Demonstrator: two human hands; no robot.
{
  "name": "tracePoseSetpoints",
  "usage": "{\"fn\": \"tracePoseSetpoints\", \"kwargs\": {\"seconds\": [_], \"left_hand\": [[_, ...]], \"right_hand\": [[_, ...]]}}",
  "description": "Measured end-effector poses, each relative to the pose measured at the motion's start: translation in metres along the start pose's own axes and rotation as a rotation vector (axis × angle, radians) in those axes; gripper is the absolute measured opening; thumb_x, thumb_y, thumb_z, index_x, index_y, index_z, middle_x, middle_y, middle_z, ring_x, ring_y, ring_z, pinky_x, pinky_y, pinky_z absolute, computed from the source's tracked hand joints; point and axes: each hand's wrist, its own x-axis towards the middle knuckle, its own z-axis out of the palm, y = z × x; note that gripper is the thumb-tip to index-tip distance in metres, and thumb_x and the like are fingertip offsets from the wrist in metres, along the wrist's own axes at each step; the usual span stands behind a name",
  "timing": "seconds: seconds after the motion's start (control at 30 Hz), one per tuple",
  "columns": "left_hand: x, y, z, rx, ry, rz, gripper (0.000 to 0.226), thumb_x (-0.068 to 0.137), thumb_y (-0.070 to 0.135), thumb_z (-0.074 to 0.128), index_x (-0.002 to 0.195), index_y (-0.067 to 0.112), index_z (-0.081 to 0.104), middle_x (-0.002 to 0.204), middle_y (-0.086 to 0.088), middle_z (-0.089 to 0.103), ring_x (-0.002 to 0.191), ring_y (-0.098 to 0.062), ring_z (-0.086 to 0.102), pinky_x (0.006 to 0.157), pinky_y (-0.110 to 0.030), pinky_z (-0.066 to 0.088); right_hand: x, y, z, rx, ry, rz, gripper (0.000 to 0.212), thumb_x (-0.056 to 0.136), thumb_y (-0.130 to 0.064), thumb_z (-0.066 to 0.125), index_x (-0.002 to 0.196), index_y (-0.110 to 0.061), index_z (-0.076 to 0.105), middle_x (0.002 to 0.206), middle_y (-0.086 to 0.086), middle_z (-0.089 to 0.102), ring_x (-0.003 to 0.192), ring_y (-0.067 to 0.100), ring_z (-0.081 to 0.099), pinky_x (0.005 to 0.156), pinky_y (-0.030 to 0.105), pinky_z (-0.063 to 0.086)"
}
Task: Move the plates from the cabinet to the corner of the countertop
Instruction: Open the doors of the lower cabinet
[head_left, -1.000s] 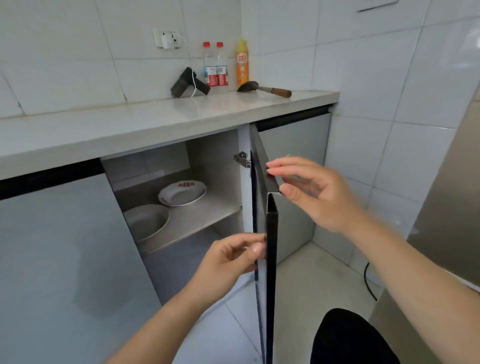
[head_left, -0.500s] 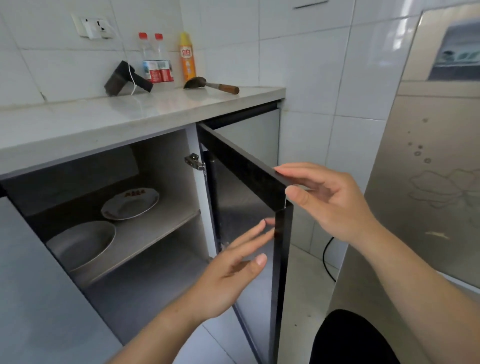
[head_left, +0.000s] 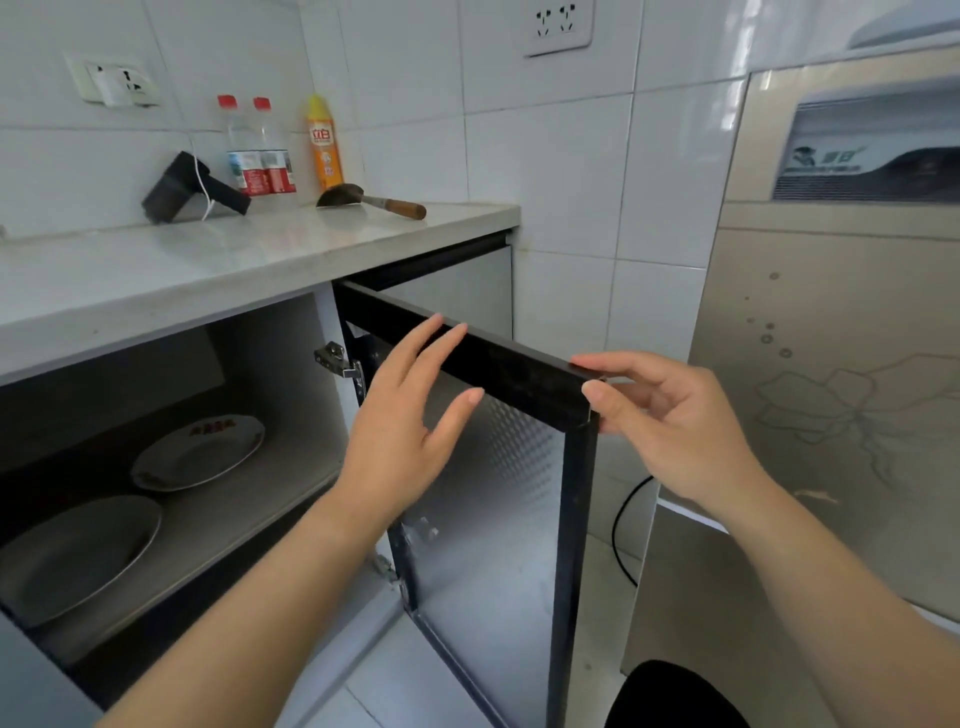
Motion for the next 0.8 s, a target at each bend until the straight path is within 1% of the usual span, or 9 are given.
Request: {"fn": "tracePoseSetpoints", "kwargs": {"seconds": [0.07, 0.13, 0.27, 0.37, 0.43, 0.5, 0.6, 0.7, 0.8], "left_hand": [[0.017, 0.000, 0.005, 0.032, -0.012, 0.031, 0.054, 0.089, 0.044, 0.050, 0.140, 0.034, 0.035, 0.151, 0.011, 0.029, 0.137, -0.002, 0.023, 0.105, -0.013, 0.015], [0.030, -0.001, 0.014, 0.027, -0.044, 0.051, 0.051, 0.089, 0.043, 0.051, 0.138, 0.032, 0.040, 0.149, 0.008, 0.033, 0.137, -0.006, 0.026, 0.106, -0.016, 0.017], [0.048, -0.004, 0.030, 0.026, -0.054, 0.075, 0.042, 0.085, 0.041, 0.056, 0.125, 0.028, 0.056, 0.131, 0.004, 0.051, 0.125, -0.009, 0.040, 0.101, -0.007, 0.019], [0.057, -0.005, 0.042, 0.009, -0.014, 0.061, 0.037, 0.083, 0.041, 0.061, 0.118, 0.028, 0.061, 0.121, 0.004, 0.056, 0.117, -0.013, 0.046, 0.100, -0.020, 0.029], [0.061, -0.003, 0.049, -0.022, 0.013, 0.037, 0.036, 0.081, 0.041, 0.063, 0.115, 0.029, 0.062, 0.118, 0.004, 0.057, 0.114, -0.013, 0.045, 0.098, -0.020, 0.028], [0.066, 0.000, 0.055, -0.047, 0.027, 0.019, 0.036, 0.079, 0.040, 0.065, 0.113, 0.029, 0.063, 0.115, 0.005, 0.057, 0.112, -0.012, 0.044, 0.096, -0.016, 0.026], [0.071, 0.002, 0.063, -0.055, 0.033, -0.011, 0.035, 0.079, 0.036, 0.068, 0.113, 0.028, 0.063, 0.114, 0.002, 0.056, 0.113, -0.017, 0.043, 0.092, -0.011, 0.026], [0.073, 0.003, 0.070, -0.058, 0.042, -0.036, 0.035, 0.079, 0.035, 0.068, 0.114, 0.029, 0.063, 0.115, 0.001, 0.055, 0.116, -0.018, 0.041, 0.085, 0.002, 0.023], [0.074, 0.002, 0.073, -0.080, 0.046, -0.042, 0.035, 0.079, 0.034, 0.069, 0.113, 0.029, 0.063, 0.115, 0.002, 0.055, 0.116, -0.020, 0.042, 0.095, -0.015, 0.026]], "right_hand": [[0.002, 0.005, -0.003, 0.003, 0.023, 0.003, 0.018, 0.080, -0.023, 0.064, 0.093, -0.034, 0.070, 0.093, 0.000, 0.074, 0.087, 0.017, 0.071, 0.078, 0.041, 0.058], [0.005, 0.010, -0.007, 0.007, 0.048, 0.015, 0.018, 0.080, -0.026, 0.064, 0.094, -0.034, 0.071, 0.092, -0.001, 0.074, 0.088, 0.018, 0.070, 0.079, 0.042, 0.058], [0.012, 0.021, -0.017, -0.013, 0.094, 0.024, 0.024, 0.074, -0.041, 0.061, 0.096, -0.037, 0.070, 0.093, -0.006, 0.073, 0.090, 0.016, 0.069, 0.083, 0.044, 0.056], [0.018, 0.029, -0.024, -0.027, 0.145, 0.019, 0.016, 0.080, -0.032, 0.064, 0.093, -0.040, 0.070, 0.092, -0.007, 0.072, 0.089, 0.016, 0.069, 0.083, 0.045, 0.056], [0.022, 0.033, -0.028, -0.053, 0.181, 0.012, 0.020, 0.083, -0.023, 0.066, 0.092, -0.040, 0.070, 0.092, -0.006, 0.072, 0.086, 0.015, 0.070, 0.083, 0.044, 0.056], [0.024, 0.036, -0.032, -0.096, 0.200, 0.011, 0.025, 0.083, -0.020, 0.067, 0.094, -0.042, 0.067, 0.092, -0.009, 0.070, 0.084, 0.010, 0.069, 0.084, 0.036, 0.056], [0.028, 0.038, -0.035, -0.147, 0.215, 0.019, 0.031, 0.082, -0.014, 0.068, 0.099, -0.039, 0.063, 0.092, -0.015, 0.064, 0.080, -0.001, 0.066, 0.074, 0.010, 0.049], [0.030, 0.040, -0.035, -0.148, 0.232, 0.024, 0.031, 0.083, -0.009, 0.067, 0.104, -0.031, 0.063, 0.090, -0.014, 0.064, 0.077, -0.006, 0.064, 0.067, 0.002, 0.044], [0.030, 0.040, -0.035, -0.157, 0.242, 0.014, 0.031, 0.083, -0.008, 0.067, 0.103, -0.031, 0.062, 0.087, -0.015, 0.063, 0.075, -0.009, 0.063, 0.066, 0.001, 0.043]]}}
